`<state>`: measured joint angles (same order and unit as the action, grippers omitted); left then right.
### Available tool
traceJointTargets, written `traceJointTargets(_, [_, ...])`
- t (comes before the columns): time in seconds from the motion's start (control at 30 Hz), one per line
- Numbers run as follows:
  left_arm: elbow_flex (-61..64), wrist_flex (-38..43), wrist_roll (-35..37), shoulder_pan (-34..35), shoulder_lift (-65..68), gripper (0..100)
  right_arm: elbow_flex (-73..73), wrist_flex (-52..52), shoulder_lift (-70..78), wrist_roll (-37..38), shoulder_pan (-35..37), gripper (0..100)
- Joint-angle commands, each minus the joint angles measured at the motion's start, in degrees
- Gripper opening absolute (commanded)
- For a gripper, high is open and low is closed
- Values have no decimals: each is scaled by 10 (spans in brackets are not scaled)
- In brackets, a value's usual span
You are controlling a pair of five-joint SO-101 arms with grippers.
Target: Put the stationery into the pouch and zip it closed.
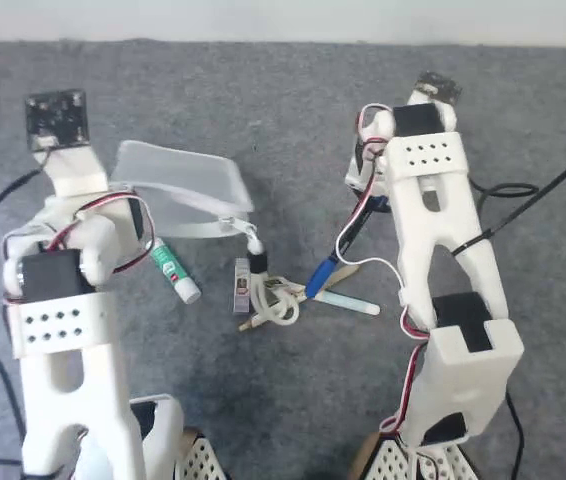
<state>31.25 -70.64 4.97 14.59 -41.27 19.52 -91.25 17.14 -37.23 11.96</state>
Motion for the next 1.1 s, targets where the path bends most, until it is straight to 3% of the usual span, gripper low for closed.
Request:
traceJointTargets(0.0, [-87,-50,-4,-22,-11,9,12,-7,-46,8,-10,6])
traceJointTargets(0.37, [-159,-93,-2,-32,-4,9,12,-7,-44,8,-9,6])
traceJointTargets(0.8, [-400,-226,35,-56,214,9,12,-7,-44,8,-8,6])
traceJointTargets(1.07, [-471,-249,71,-55,310,9,12,-7,-44,8,-8,6])
